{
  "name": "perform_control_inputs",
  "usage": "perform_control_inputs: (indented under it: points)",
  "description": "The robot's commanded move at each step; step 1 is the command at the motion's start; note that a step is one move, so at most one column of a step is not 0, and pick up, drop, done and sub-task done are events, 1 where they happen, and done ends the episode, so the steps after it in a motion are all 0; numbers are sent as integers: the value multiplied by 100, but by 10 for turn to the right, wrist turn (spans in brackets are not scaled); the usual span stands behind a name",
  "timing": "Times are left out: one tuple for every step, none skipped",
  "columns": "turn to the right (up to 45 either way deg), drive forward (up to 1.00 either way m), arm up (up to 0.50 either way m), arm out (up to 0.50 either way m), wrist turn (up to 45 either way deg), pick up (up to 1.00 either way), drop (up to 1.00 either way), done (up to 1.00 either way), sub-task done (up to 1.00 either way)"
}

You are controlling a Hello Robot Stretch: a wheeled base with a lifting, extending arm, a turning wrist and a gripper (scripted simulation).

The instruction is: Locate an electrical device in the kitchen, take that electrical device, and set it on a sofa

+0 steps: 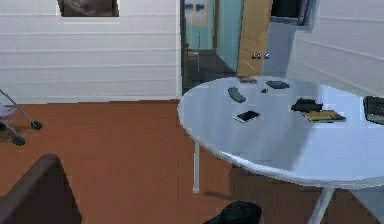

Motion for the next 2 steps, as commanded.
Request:
perform_control_inputs:
  points:
    - [-60, 0, 0, 0, 0, 0, 0, 0, 0]
    - [0, 15, 0, 0, 0, 0, 0, 0, 0]
